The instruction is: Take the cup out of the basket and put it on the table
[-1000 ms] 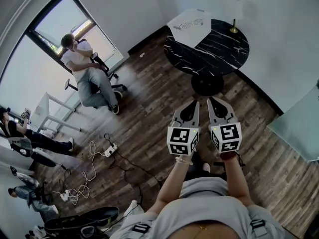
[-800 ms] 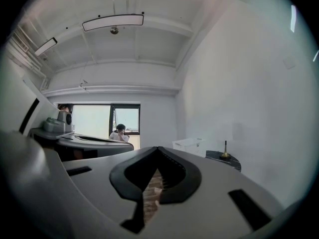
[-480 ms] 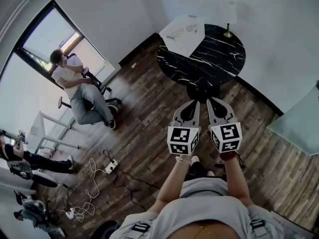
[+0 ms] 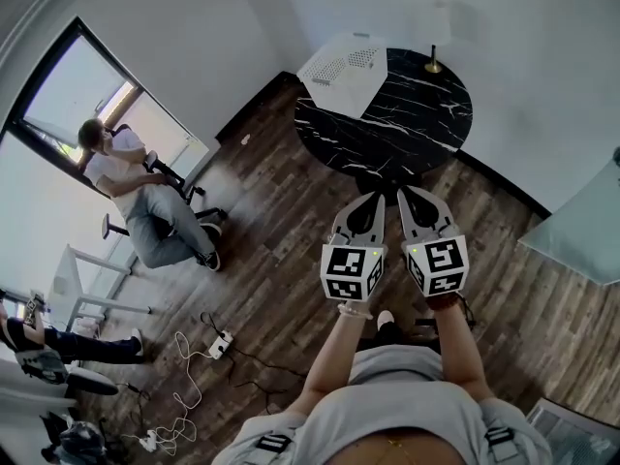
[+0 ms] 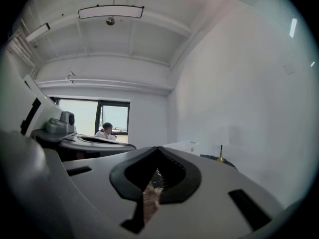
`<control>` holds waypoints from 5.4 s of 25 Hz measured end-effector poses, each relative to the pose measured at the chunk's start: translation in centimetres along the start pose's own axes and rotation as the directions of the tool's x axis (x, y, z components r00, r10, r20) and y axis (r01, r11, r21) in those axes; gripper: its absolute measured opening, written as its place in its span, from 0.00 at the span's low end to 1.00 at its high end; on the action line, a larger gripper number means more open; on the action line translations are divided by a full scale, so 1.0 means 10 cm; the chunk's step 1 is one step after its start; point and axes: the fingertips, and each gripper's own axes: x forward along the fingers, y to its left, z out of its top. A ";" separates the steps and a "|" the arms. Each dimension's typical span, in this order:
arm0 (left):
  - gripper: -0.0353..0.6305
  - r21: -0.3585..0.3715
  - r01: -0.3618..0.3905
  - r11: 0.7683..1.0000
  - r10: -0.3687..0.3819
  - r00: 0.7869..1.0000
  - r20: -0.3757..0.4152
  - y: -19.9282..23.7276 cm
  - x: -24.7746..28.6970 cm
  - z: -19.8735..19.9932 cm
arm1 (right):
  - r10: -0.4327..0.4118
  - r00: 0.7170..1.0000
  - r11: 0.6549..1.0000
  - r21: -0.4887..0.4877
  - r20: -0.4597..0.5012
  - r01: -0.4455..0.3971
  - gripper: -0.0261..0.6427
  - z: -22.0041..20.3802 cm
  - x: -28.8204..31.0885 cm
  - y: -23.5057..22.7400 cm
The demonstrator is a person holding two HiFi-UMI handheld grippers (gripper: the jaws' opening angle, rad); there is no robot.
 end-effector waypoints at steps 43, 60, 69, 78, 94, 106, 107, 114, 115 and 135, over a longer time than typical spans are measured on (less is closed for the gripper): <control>0.06 -0.002 -0.178 0.984 0.178 0.984 -0.023 0.58 1.40 0.23 | 0.205 0.979 0.978 0.018 -0.001 -0.205 0.05 0.13 1.34 -0.87; 0.06 -0.017 -0.196 0.981 0.194 0.979 -0.066 0.75 1.72 0.06 | 0.230 0.972 0.973 0.042 -0.049 -0.228 0.05 -0.10 1.66 -1.03; 0.06 -0.010 -0.131 0.991 0.130 0.989 -0.067 1.08 2.09 0.10 | 0.180 0.983 0.982 0.058 -0.046 -0.178 0.05 -0.11 2.15 -1.18; 0.06 -0.007 -0.093 0.996 0.093 0.995 -0.040 1.74 2.42 0.23 | 0.138 0.990 0.990 0.041 -0.041 -0.136 0.05 -0.05 2.84 -1.13; 0.06 -0.033 0.002 0.999 -0.002 1.000 -0.009 2.31 2.70 0.32 | 0.040 0.999 0.999 0.011 -0.026 -0.040 0.05 0.06 3.40 -1.10; 0.06 -0.033 -0.062 0.998 0.061 0.998 -0.029 2.62 3.00 0.31 | 0.116 0.993 0.993 0.024 -0.032 -0.115 0.05 0.04 3.85 -1.20; 0.06 -0.031 -0.067 0.997 0.067 0.997 -0.030 2.65 3.05 0.31 | 0.125 0.992 0.992 0.027 -0.031 -0.124 0.05 0.05 3.91 -1.22; 0.06 -0.035 -0.113 0.993 0.112 0.993 -0.042 2.85 3.37 0.38 | 0.178 0.983 0.984 0.033 -0.041 -0.177 0.05 0.07 4.28 -1.38; 0.06 -0.034 -0.119 0.992 0.117 0.992 -0.048 2.87 3.43 0.37 | 0.184 0.982 0.983 0.036 -0.042 -0.182 0.05 0.07 4.33 -1.43; 0.06 -0.045 -0.172 0.984 0.166 0.980 -0.106 3.03 4.26 0.33 | 0.254 0.965 0.967 0.054 -0.069 -0.251 0.05 -0.01 4.93 -1.92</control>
